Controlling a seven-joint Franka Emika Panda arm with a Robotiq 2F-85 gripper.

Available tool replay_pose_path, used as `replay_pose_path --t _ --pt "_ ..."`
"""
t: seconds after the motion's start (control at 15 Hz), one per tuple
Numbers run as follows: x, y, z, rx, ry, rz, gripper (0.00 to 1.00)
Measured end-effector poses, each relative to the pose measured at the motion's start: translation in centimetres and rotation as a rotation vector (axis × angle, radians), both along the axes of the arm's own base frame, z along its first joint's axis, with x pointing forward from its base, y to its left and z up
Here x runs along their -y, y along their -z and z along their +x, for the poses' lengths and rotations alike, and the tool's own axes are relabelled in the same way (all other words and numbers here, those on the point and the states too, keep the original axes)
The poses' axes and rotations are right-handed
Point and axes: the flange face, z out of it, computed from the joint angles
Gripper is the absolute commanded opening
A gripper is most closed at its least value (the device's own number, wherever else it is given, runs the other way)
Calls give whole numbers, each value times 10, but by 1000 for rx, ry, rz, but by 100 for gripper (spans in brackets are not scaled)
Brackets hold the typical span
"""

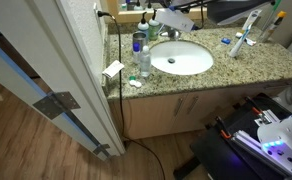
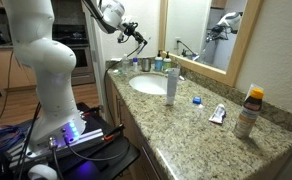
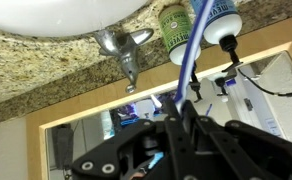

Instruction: Put the toothbrush inside the silver cup

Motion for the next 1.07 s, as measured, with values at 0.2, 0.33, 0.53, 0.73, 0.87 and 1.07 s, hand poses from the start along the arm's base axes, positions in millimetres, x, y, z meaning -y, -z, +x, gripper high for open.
replay_pose_path --t 0.2,0.33,0.53,0.73,0.87,1.07 --pt "15 -1 5 2 26 0 3" --pt "12 2 7 19 16 -8 3" --pt "-11 14 25 81 -16 1 3" --pt "-42 20 53 120 -27 23 10" --pt "-53 20 67 134 -19 29 10" --pt "-52 22 73 136 -7 24 3"
